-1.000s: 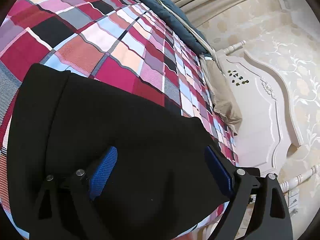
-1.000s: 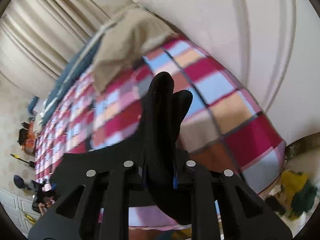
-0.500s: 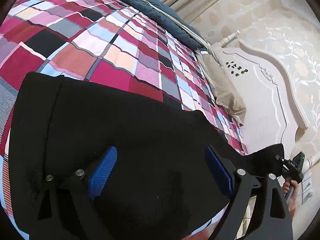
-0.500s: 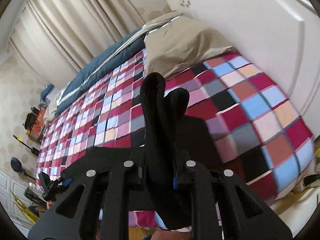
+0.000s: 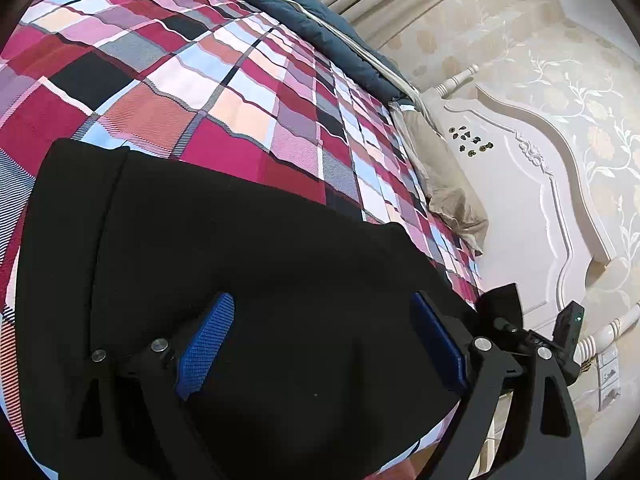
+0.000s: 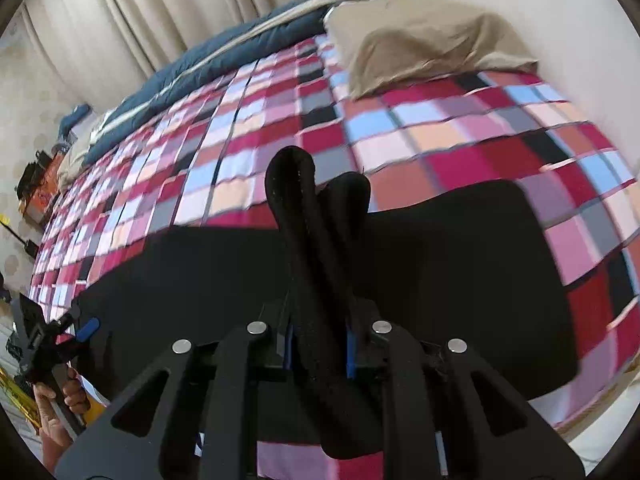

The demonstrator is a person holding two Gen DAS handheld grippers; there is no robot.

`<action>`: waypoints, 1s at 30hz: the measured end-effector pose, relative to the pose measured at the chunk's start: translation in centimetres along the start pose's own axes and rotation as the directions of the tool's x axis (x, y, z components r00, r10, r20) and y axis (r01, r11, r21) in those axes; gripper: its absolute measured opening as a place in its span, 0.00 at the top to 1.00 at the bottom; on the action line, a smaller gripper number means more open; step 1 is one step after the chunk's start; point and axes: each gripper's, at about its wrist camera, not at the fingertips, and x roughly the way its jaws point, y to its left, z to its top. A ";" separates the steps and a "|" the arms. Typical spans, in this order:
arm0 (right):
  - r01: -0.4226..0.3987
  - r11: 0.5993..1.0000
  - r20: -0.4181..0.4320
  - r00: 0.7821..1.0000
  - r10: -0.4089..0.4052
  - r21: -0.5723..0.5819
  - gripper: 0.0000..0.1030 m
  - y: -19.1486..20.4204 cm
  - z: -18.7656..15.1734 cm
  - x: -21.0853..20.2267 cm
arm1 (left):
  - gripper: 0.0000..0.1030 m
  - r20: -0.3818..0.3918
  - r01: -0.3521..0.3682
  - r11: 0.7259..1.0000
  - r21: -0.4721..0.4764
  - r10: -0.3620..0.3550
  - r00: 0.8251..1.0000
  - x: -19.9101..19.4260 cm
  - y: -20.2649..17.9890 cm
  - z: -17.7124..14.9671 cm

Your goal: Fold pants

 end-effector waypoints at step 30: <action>0.123 0.970 -0.047 0.990 -0.136 -0.211 0.75 9.9 -3.8 5.6 | 0.14 0.005 0.006 1.000 0.006 -0.006 1.000 -0.2 0.0 -0.3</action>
